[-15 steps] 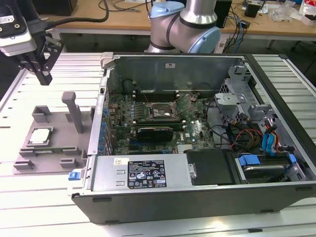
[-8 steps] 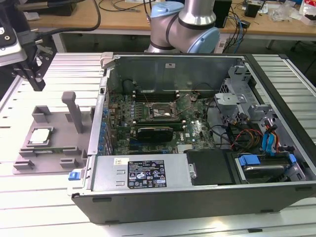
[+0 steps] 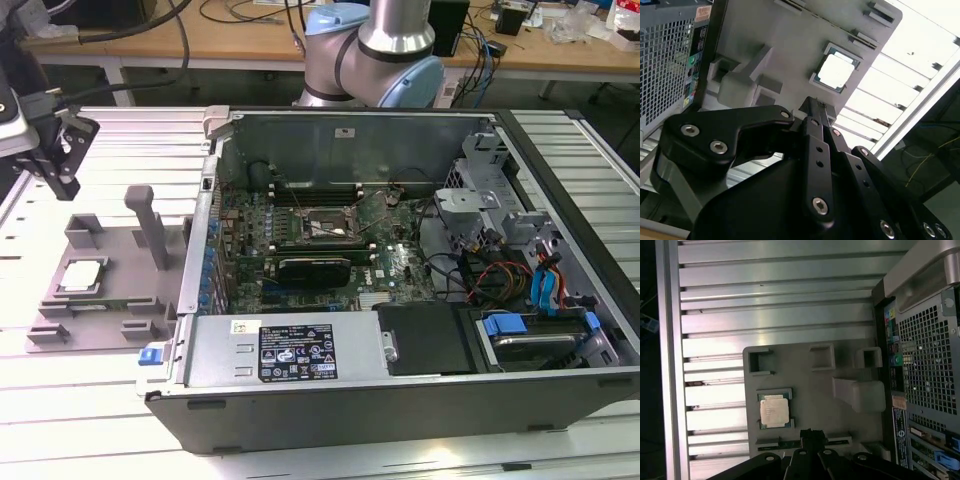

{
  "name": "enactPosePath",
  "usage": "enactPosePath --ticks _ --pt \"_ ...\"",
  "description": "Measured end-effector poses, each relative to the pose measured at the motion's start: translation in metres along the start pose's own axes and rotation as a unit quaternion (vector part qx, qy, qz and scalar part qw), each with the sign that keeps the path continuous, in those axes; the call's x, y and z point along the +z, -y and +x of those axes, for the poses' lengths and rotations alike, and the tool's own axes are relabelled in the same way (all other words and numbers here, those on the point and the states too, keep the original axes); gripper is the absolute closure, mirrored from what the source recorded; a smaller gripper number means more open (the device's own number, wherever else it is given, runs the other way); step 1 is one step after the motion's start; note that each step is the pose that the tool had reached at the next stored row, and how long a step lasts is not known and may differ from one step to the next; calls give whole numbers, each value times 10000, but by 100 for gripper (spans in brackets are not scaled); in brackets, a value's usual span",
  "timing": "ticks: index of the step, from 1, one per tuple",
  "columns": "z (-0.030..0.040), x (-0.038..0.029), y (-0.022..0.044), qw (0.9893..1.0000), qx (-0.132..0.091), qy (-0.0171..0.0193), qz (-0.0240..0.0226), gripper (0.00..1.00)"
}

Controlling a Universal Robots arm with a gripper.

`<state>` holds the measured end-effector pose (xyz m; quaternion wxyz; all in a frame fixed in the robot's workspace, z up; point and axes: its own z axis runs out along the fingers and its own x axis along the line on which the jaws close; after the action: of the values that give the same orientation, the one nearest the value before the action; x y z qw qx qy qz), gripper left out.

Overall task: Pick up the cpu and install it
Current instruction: 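Reach for the cpu, then pick up the cpu and move it towards the insertion slot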

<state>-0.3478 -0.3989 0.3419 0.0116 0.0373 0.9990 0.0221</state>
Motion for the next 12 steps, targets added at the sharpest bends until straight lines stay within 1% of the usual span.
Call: enactPosePath --ticks 2,12 --pt "4 18 0 10000 1 -5 1 89" --pt "4 21 0 10000 1 -5 1 89"
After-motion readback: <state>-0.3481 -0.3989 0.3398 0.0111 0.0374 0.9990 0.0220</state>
